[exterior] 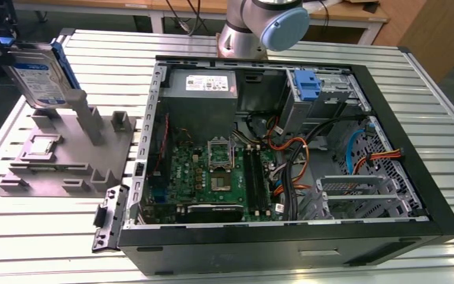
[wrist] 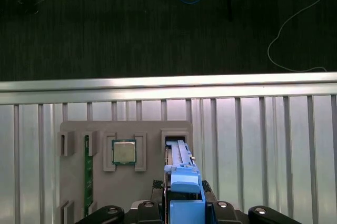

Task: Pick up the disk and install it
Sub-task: 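Pick up the disk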

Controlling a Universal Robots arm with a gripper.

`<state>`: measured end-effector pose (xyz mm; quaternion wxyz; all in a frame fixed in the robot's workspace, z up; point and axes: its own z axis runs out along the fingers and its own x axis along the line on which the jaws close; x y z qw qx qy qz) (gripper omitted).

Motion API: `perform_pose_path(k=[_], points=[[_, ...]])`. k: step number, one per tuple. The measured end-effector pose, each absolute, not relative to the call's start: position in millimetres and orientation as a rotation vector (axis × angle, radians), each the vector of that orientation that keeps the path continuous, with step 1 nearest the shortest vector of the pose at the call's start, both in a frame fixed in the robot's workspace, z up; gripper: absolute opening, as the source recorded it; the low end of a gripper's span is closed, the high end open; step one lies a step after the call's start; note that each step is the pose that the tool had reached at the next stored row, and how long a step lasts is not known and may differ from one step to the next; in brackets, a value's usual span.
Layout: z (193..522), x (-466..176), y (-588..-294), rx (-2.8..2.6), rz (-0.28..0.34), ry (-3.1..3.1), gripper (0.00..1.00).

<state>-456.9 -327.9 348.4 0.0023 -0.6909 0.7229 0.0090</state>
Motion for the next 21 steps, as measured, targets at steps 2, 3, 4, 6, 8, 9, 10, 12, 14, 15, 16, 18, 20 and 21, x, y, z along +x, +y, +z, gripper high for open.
perform_pose_path(k=[2,3,4,6,8,9,10,12,14,15,16,18,20,21], points=[[348.8,-456.9,-327.9,-2.167,0.028,2.268,0.36],[349.0,-456.8,-327.9,-2.167,0.028,2.268,0.36],[349.2,-456.9,-327.9,-2.167,0.028,2.268,0.36],[349.6,-456.8,-327.9,-2.167,0.028,2.268,0.36],[350.1,-456.8,-327.9,-2.168,0.028,2.268,0.36],[350.2,-456.9,-327.9,-2.167,0.028,2.268,0.36],[350.6,-456.9,-327.9,-2.167,0.028,2.268,0.36],[350.9,-456.8,-327.9,-2.167,0.028,2.268,0.36],[351.2,-456.8,-327.9,-2.167,0.028,2.268,0.36],[351.3,-456.8,-327.9,-2.167,0.028,2.268,0.36],[351.4,-456.9,-327.9,-2.167,0.028,2.268,0.36],[352.3,-456.8,-327.9,-2.167,0.028,2.268,0.36],[352.6,-456.9,-327.9,-2.168,0.028,2.268,0.36],[352.8,-456.9,-327.9,-2.167,0.028,2.268,0.36]])
